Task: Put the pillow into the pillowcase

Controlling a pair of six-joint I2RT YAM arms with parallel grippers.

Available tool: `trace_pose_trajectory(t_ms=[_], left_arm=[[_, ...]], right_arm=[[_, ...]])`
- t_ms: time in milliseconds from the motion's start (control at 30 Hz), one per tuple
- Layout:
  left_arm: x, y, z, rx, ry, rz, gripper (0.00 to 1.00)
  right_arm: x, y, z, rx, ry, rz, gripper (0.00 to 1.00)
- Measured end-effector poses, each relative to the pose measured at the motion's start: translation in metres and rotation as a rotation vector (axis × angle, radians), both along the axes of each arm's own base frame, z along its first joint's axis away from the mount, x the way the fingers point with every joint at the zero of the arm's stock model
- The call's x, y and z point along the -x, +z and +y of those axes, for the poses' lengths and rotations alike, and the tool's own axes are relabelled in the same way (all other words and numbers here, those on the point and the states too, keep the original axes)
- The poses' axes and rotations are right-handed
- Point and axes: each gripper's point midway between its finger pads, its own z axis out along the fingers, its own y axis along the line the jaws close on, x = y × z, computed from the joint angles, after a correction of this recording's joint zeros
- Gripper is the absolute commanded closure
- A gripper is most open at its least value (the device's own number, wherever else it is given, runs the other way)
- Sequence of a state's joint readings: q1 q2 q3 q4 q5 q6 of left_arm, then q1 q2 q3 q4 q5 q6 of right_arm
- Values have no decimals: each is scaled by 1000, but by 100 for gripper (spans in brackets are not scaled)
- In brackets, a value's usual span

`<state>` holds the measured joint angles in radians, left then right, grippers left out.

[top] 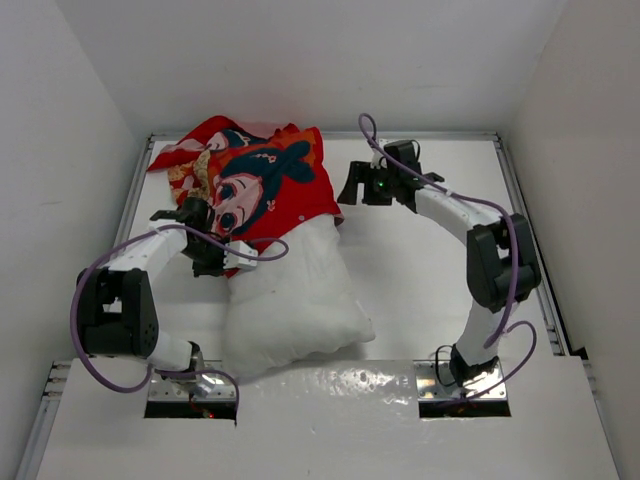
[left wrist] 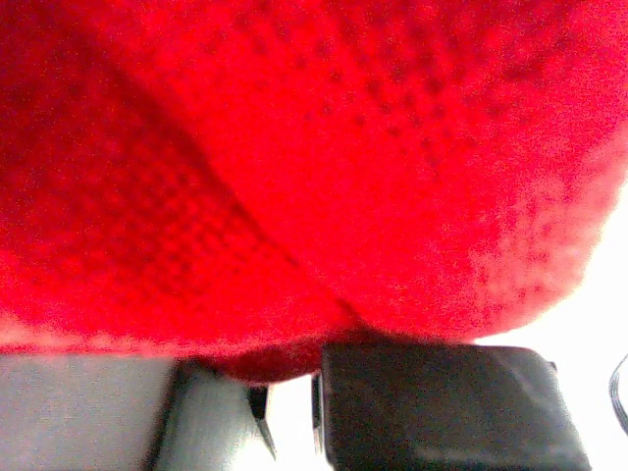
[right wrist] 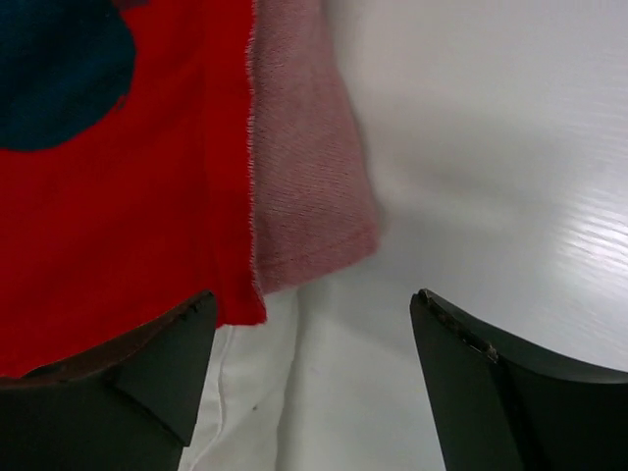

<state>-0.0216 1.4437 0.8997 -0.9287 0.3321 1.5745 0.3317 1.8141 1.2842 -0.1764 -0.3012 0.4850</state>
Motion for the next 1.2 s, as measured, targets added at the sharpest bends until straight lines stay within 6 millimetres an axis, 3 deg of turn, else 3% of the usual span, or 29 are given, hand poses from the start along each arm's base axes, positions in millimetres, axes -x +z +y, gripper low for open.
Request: trace_pose_trajectory(t_ms=[133, 267, 433, 500, 633, 733, 867, 1033, 1200], left_arm=[[0, 0, 1, -7, -1, 1, 100], [1, 0, 1, -8, -1, 2, 100], [3, -1, 1, -7, 2, 3, 100], [4, 1, 1, -5, 8, 1, 100], [7, 4, -1, 9, 19, 17, 100], [9, 12, -3, 21, 28, 10, 100], [13, 24, -5, 34, 30, -24, 100], [19, 28, -7, 49, 57, -10, 100], [26, 37, -13, 84, 107, 14, 100]], right_arm=[[2, -12, 20, -49, 68, 20, 19], [-1, -3, 34, -116, 100, -7, 23], [-6, 6, 47, -179, 125, -30, 53], [-8, -2, 55, -199, 144, -12, 54], [3, -36, 67, -182, 164, 73, 49], [14, -50, 65, -169, 165, 106, 50], [19, -45, 70, -203, 213, 104, 100], [36, -38, 68, -231, 236, 91, 100], [59, -21, 39, -213, 172, 57, 100]])
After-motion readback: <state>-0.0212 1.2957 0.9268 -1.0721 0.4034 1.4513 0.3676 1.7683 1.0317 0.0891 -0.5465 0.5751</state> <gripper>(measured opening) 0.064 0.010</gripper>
